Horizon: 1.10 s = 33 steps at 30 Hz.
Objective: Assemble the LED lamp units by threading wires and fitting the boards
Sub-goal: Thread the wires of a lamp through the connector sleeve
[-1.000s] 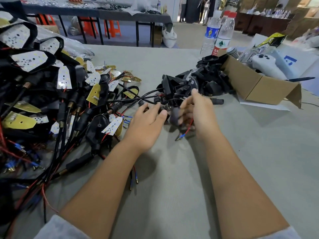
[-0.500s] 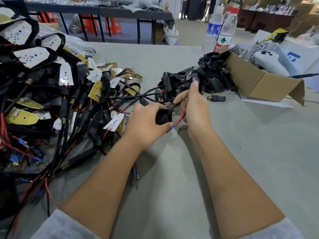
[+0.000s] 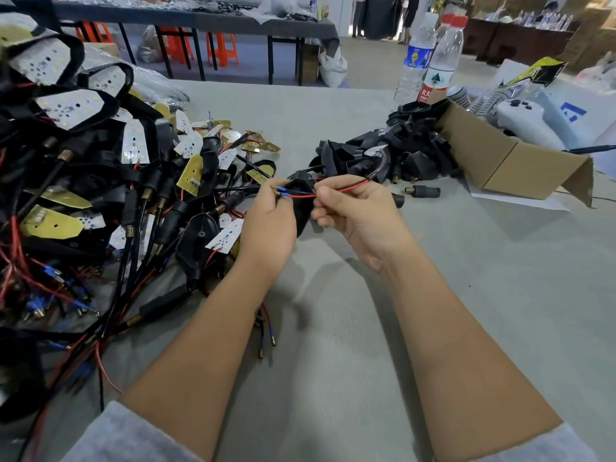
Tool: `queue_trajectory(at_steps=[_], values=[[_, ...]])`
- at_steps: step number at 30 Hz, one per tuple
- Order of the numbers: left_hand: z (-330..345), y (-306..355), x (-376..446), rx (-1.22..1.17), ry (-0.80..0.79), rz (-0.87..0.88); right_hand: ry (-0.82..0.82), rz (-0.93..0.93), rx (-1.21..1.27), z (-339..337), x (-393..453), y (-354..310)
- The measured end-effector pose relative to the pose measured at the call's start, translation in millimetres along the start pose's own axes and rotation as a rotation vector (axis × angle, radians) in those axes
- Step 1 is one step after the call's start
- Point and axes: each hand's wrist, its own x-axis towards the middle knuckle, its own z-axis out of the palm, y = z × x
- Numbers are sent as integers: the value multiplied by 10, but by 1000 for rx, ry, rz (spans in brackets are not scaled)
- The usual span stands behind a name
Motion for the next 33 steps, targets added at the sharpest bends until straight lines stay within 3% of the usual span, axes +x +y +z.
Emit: queue_trajectory(at_steps=[3,7,11,17,23,28,33], values=[[-15,31,9,-148,-20,-103,30,-25,-67,37,-8,38],[-58,45,13,-230,-148,-145,185,-98,-219,49,4,57],[-92,26,34,-214,-235,-97,306,-146,-361,33,9,44],[-60,-5,27,-196,-227,-118,335,-196,-502,55,10,59],[-34,-14,35,-324,-176,-148,286,-190,-364,91,-8,28],[19,-7,27,-354,-190,-137,153,-97,-86,112,-30,16],[16,-32,44,-250,-84,-162,57,-30,105,107,-49,-18]])
